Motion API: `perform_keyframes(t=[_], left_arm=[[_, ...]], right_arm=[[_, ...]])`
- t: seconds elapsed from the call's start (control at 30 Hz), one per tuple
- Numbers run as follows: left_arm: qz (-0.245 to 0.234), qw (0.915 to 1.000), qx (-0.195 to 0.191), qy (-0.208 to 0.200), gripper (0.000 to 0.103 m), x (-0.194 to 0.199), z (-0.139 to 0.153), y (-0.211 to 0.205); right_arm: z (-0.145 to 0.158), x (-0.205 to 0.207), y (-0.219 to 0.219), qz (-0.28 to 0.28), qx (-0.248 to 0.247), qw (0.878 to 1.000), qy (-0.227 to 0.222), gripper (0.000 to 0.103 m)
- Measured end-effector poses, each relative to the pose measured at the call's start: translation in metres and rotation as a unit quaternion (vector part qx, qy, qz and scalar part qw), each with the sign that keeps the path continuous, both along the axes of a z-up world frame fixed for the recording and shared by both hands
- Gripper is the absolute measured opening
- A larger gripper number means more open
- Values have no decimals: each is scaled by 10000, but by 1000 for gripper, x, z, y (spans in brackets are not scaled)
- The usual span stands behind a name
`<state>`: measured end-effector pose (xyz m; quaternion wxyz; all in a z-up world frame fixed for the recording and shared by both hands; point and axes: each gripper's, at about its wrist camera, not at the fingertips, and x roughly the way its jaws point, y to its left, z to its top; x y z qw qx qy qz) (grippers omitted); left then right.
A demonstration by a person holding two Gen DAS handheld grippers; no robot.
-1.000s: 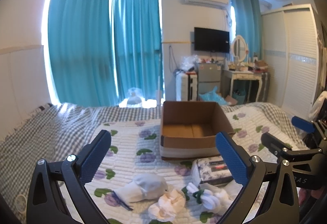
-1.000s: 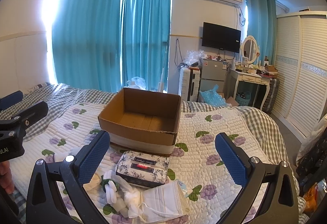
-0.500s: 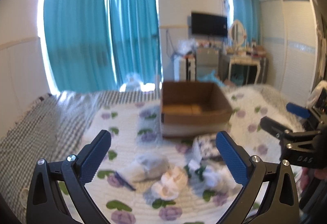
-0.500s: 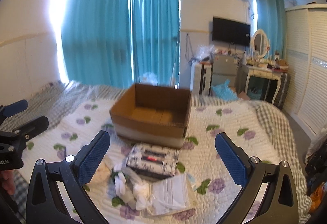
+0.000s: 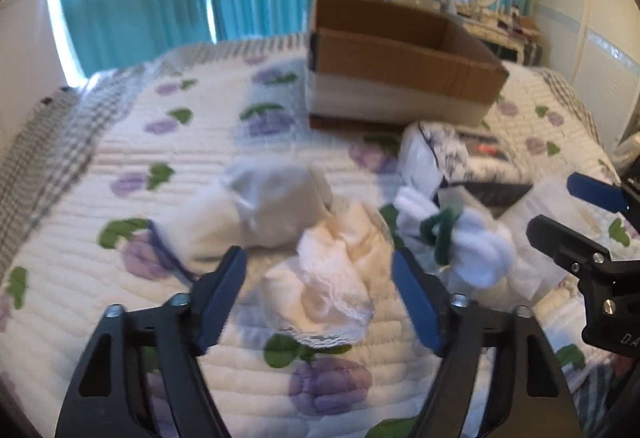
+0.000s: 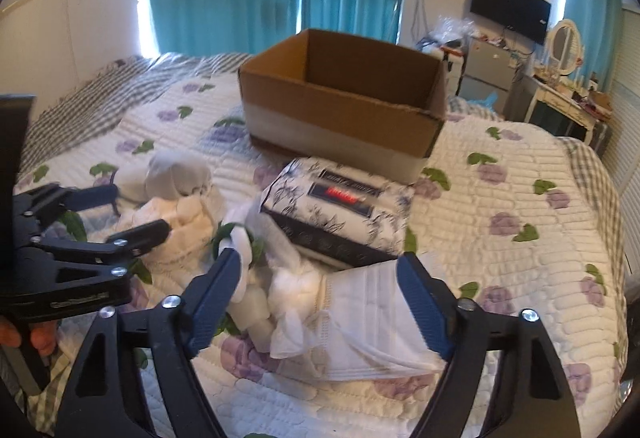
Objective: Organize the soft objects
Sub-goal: 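Grasp the lace fabric with the left tool while the right grasps a green-banded sock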
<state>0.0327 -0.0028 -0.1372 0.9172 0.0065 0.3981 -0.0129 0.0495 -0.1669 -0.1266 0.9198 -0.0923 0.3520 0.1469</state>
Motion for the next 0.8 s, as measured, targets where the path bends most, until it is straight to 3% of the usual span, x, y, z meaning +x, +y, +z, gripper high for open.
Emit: perform_keyframes(t=[0.03,0.13,0.23,0.37,0.57,0.67,0.73,0.8], left_arm=[[-90,9999,-6,75,63,3,-3,-3],[-278,9991,110,306,32,9,-14,-10],[-300,9987,55,398,15,10,-18,-6],[-112,9993,-248,258,14,3,-5,15],[103,9995,-276,81,14,-9,9,31],[101,9994,-329,42,14,-9,10,35],[27,9992,-399,1,14,-10,10,35],[-40,9988,-498,-13,14,-9,11,35]], right_arm=[[-2,1,0,15,0,10000,25,79],[-3,4,5,70,28,9999,100,78],[-1,5,14,170,20,9998,116,78],[0,7,29,334,1,9993,172,77],[-16,16,56,611,47,9968,520,54],[-28,18,67,780,40,9945,703,36],[-34,19,71,766,-52,9943,739,19],[-35,18,71,741,-84,9945,738,18]])
